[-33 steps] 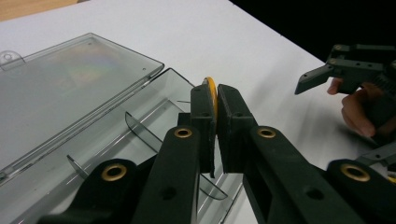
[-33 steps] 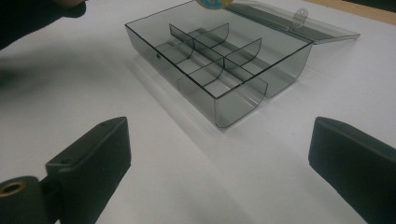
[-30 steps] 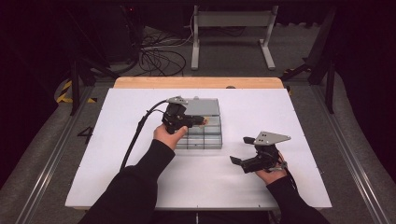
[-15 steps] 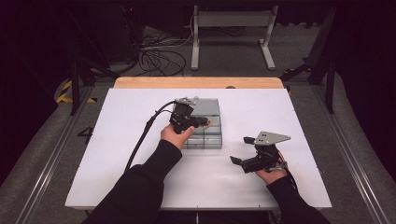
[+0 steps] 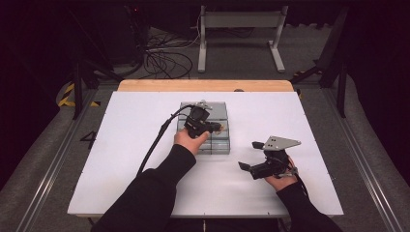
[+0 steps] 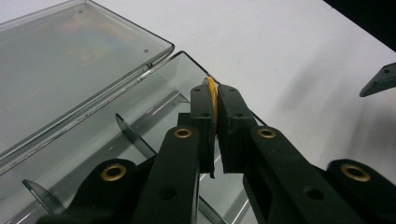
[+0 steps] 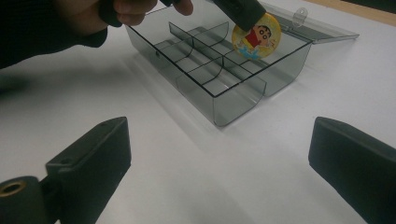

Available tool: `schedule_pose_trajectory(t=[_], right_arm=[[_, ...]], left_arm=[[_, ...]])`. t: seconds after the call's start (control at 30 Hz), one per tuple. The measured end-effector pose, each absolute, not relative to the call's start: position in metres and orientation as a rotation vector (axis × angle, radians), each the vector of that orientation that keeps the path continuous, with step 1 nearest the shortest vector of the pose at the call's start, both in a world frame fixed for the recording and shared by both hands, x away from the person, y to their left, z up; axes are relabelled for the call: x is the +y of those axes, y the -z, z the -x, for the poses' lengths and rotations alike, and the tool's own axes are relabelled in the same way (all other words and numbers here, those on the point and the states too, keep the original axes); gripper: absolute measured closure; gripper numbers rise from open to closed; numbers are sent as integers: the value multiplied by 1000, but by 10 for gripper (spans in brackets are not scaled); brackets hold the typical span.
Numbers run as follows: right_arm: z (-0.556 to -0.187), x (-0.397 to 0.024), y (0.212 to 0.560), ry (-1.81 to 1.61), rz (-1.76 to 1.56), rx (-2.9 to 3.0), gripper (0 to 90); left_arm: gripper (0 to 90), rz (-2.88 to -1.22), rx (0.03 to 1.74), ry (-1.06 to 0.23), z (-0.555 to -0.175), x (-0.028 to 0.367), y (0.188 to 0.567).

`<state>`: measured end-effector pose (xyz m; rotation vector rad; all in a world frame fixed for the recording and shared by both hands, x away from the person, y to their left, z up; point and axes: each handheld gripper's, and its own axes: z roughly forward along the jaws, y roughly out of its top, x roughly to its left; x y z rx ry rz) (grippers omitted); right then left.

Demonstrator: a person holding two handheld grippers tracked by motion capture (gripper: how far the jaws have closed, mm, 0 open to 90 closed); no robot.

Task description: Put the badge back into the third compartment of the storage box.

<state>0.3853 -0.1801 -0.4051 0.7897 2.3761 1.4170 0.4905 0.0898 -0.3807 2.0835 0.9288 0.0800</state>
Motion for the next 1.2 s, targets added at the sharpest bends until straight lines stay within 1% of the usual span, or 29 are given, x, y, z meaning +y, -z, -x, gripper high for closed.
schedule_pose_trajectory(t=[0.63, 1.2], right_arm=[[-385, -180, 406, -1413, -788, 2381, 62], [-385, -179, 406, -1410, -783, 2386, 62]], left_arm=[[861, -2107, 957, -86, -495, 85, 390], [857, -2143, 1008, -60, -502, 85, 396]])
